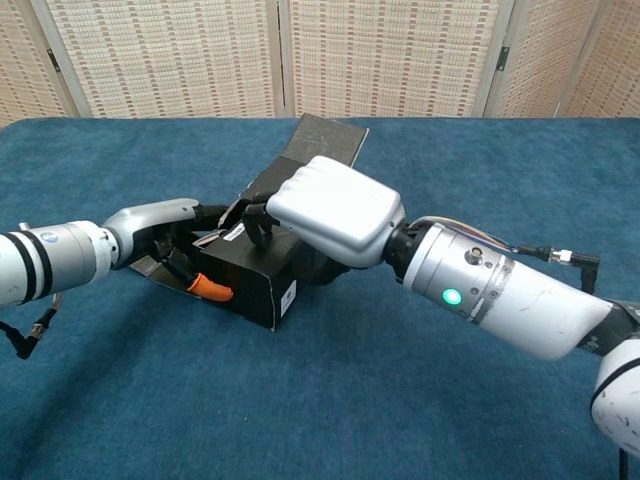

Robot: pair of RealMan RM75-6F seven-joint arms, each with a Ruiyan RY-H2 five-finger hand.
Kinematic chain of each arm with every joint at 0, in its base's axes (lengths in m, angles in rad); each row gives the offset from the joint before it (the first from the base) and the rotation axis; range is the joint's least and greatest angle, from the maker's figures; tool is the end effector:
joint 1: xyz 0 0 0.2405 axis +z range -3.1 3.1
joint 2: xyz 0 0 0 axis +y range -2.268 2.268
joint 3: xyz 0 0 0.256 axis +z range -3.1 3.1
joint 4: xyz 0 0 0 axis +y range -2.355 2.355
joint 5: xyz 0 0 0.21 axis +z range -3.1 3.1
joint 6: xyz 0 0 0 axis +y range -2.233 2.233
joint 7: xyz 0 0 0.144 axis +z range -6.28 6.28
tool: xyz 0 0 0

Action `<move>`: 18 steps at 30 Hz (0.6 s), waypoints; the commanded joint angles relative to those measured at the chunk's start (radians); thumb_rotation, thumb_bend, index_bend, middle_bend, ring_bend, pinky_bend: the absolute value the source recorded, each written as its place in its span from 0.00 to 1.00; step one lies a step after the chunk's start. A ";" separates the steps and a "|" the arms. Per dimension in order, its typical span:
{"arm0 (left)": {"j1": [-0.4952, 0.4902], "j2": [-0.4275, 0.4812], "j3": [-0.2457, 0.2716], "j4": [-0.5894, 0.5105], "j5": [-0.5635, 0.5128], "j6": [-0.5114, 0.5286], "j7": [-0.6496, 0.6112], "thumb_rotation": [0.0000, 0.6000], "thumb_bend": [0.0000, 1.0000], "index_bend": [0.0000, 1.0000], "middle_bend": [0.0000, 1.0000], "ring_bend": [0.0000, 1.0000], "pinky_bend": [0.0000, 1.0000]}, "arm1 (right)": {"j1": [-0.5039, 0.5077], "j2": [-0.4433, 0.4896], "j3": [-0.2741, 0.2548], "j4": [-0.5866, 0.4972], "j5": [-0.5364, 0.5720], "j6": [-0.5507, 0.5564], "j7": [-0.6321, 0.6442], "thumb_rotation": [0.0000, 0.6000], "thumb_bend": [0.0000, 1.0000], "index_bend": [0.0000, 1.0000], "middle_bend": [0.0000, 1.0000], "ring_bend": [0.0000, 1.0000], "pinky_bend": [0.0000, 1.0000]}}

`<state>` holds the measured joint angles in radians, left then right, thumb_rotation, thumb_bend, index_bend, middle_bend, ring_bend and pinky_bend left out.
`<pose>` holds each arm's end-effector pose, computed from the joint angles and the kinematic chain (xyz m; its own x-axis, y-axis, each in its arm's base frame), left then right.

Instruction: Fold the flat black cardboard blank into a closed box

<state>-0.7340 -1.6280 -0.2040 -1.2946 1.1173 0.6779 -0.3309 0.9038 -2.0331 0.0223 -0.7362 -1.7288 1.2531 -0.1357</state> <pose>-0.1775 0.3488 -0.0574 -0.1129 0.5860 0.8024 0.9849 -0.0405 0.1682 -0.0782 -0.3243 -0.1163 0.5298 0.2312 0.8160 -0.3911 -0.7871 0.4770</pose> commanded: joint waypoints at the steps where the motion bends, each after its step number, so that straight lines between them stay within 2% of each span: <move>1: 0.000 -0.002 0.000 0.001 0.000 0.002 0.003 1.00 0.19 0.24 0.26 0.57 0.55 | 0.001 0.001 0.003 -0.002 0.001 -0.001 -0.003 1.00 0.19 0.43 0.38 0.72 1.00; 4: 0.002 -0.004 0.002 -0.003 -0.001 0.005 0.010 1.00 0.19 0.25 0.27 0.57 0.55 | 0.013 0.002 0.013 -0.008 0.009 -0.025 -0.016 1.00 0.19 0.43 0.38 0.72 1.00; 18: 0.003 0.000 -0.003 -0.004 -0.004 -0.008 0.002 1.00 0.19 0.22 0.26 0.57 0.55 | 0.026 0.076 -0.006 -0.117 0.010 -0.110 -0.074 1.00 0.18 0.43 0.37 0.72 1.00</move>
<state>-0.7311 -1.6282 -0.2074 -1.2987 1.1132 0.6700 -0.3289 0.9276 -1.9654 0.0205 -0.8439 -1.7196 1.1526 -0.2046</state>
